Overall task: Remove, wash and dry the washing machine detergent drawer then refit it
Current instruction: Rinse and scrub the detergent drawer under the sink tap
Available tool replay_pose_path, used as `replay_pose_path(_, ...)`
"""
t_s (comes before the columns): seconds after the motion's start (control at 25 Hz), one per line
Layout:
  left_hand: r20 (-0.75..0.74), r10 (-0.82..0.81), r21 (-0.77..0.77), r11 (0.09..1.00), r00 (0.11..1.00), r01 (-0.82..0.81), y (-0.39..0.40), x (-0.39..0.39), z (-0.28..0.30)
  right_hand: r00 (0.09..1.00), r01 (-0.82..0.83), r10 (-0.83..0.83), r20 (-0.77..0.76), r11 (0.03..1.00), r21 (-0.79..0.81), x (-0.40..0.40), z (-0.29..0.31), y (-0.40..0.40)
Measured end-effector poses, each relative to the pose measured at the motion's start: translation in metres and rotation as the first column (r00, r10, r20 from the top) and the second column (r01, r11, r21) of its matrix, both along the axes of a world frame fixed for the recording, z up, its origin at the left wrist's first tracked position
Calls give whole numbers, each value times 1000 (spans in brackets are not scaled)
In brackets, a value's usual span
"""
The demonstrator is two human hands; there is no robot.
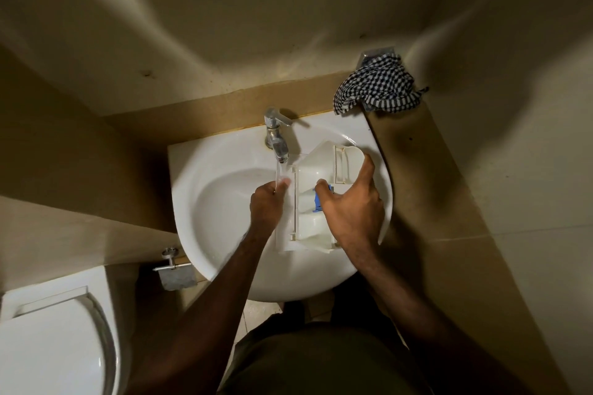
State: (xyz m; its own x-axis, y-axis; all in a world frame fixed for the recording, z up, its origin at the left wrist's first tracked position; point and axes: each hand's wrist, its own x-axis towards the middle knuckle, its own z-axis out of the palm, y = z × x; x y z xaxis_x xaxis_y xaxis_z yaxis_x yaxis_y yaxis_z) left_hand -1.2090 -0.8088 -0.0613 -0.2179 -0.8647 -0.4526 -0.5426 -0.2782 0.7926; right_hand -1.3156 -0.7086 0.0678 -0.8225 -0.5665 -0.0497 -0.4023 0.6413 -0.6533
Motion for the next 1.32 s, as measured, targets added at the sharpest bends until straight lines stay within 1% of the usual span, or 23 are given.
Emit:
replay_pose_path(0.08,-86,-145,138,978,986,156,-5,12,0,1000,4,-4,11,1000,3,-4,-2,1)
replay_pose_path(0.12,-119,-200,181,959,973,219,-3,17,-1,1000,2,-2,4,1000,2,-3,-2,0)
replay_pose_path(0.16,-140,-211,189,953,967,236,0,21,-3,1000,3,-3,-5,1000,0,-2,-2,0)
replay_pose_path(0.2,-128,-188,160,965,974,207,4,22,-1,1000,8,-8,-10,1000,-4,1,-2,-1)
replay_pose_path(0.24,-92,-151,88,983,984,159,7,20,-1,1000,18,-18,0,1000,-11,2,-3,-1)
replay_pose_path(0.32,-3,-118,-80,990,993,117,3,15,0,992,88,-83,95,995,-41,2,-4,2)
replay_pose_path(0.36,21,-144,-113,983,989,145,-3,12,2,977,148,-136,165,987,-64,-1,-4,4)
replay_pose_path(0.4,40,-181,-115,976,983,184,-11,8,5,958,201,-178,226,976,-82,-5,-4,6)
replay_pose_path(0.48,17,-237,-67,969,971,238,-25,3,7,936,250,-211,283,962,-109,-8,-4,9)
replay_pose_path(0.6,-194,-227,74,967,954,245,-32,5,5,934,285,-229,276,941,-181,-10,-1,4)
replay_pose_path(0.64,-231,-216,80,968,949,240,-32,8,4,931,298,-236,280,932,-205,-11,0,0)
replay_pose_path(0.68,-223,-206,46,974,953,221,-33,9,2,927,308,-241,287,927,-216,-12,0,-4)
replay_pose_path(0.8,-55,-168,-109,981,984,162,-40,7,-1,905,347,-258,337,907,-237,-8,0,-10)
replay_pose_path(0.92,-18,-118,-101,988,993,115,-45,1,1,883,386,-268,385,883,-269,-4,0,-13)
replay_pose_path(1.0,-60,-168,-40,985,984,166,-49,8,0,879,400,-278,387,872,-283,-7,0,-13)
replay_pose_path(1.08,-219,-235,54,966,947,252,-50,21,1,872,417,-295,389,865,-278,-7,-1,-13)
replay_pose_path(1.12,-277,-239,78,960,931,270,-48,25,1,869,423,-299,395,862,-278,-5,-1,-13)
replay_pose_path(1.16,-280,-225,67,965,933,252,-47,25,0,864,428,-298,406,859,-281,-4,0,-13)
replay_pose_path(1.28,-156,-140,-61,989,978,132,-51,12,0,855,422,-278,438,864,-275,-7,3,-15)
replay_pose_path(1.32,-143,-123,-45,992,982,118,-56,7,-1,855,410,-266,446,872,-267,-9,6,-15)
